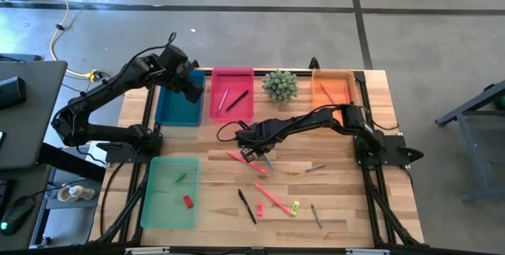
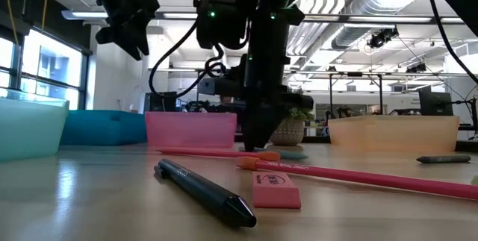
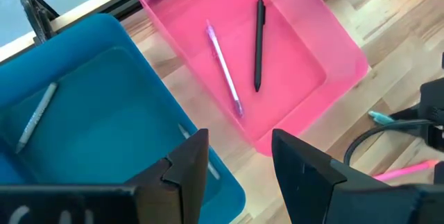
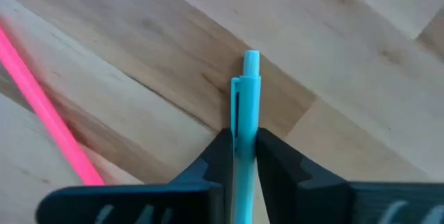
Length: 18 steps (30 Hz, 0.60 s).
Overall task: Sort crayons/erasers/pens/pencils in bins
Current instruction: Put the gray pen into the pink bin
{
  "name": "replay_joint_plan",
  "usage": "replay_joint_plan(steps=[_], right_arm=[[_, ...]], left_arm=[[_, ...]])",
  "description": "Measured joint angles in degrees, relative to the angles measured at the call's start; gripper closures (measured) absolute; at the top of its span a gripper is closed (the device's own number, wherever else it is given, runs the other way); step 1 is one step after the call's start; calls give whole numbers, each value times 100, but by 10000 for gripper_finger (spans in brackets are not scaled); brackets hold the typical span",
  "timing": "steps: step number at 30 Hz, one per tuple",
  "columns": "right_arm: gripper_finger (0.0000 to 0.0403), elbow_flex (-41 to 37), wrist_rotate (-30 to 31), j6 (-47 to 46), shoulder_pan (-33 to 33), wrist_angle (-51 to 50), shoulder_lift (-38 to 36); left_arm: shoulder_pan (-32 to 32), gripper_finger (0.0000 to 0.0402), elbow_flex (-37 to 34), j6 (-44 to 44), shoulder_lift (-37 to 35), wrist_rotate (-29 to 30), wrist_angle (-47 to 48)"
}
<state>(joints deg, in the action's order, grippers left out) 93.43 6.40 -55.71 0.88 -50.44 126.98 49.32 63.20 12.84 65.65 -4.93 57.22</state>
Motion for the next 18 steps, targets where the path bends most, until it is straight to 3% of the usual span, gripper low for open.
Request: replay_joint_plan(steps=[7, 18], right_arm=[[373, -13, 246, 219, -62, -329, 2], [391, 106, 157, 801, -66, -369, 9]], left_arm=[[-2, 257, 0, -153, 0, 0, 43], [-2, 262, 0, -404, 1, 1, 215]])
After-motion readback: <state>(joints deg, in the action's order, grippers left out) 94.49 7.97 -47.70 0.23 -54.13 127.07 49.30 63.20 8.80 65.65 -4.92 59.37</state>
